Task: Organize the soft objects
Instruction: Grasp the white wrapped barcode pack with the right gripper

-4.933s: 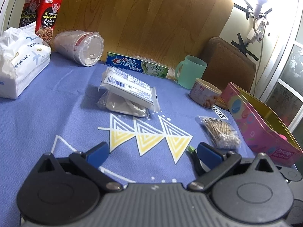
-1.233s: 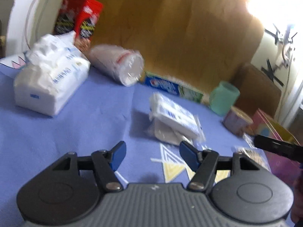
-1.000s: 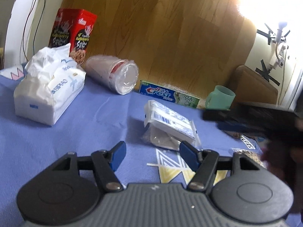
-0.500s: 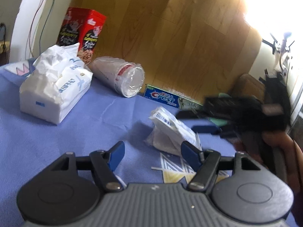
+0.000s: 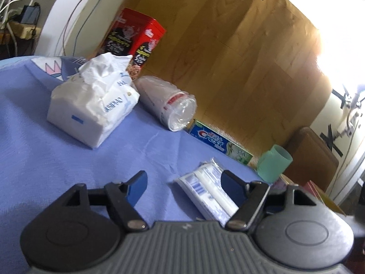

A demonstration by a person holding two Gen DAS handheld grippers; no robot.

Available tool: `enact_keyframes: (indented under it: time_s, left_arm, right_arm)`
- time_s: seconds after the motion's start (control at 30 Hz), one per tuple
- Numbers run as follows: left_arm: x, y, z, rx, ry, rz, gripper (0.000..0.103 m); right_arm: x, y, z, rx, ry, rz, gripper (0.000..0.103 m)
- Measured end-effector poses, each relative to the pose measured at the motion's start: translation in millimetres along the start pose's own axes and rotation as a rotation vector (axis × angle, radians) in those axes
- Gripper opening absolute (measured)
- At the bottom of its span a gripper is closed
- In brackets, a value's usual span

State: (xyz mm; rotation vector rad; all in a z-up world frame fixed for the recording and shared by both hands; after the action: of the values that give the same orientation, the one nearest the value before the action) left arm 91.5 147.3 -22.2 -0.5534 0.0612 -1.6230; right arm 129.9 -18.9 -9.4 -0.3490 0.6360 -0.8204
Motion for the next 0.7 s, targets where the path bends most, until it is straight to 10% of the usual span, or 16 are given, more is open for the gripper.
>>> enact_keyframes:
  time_s: [0.2,0.33,0.7]
  left_arm:
    - [-4.3,0.0,0.5,0.002,-0.021,-0.004,0.078]
    - [-4.5,0.1,0.2,0.002,-0.022,-0.012,0.079]
    - [-3.7,1.8,-0.9,-0.012,-0.024,-0.021,0.080]
  right_arm:
    - [-14.2,30.2,-7.8,-0.023,-0.124,-0.072,0.092]
    - [-6.6,41.3,-14.2,-0.067,-0.111,-0.096,0.071]
    - [-22.0,-7.7,-48.1,-0.009,-0.190,-0.090,0.069]
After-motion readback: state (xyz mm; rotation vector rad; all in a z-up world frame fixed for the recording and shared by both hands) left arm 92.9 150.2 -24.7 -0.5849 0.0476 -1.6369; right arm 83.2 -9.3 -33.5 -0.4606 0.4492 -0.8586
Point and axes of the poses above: each gripper's, at about its wrist camera, not at the fingertips, and y roughly the way its jaws point, x to its right, z to its top, the point moved 7 cm from there along y, roughly the way its jaws point, and after that the axes turned 14 degrees about y, right-handed, at the moved point
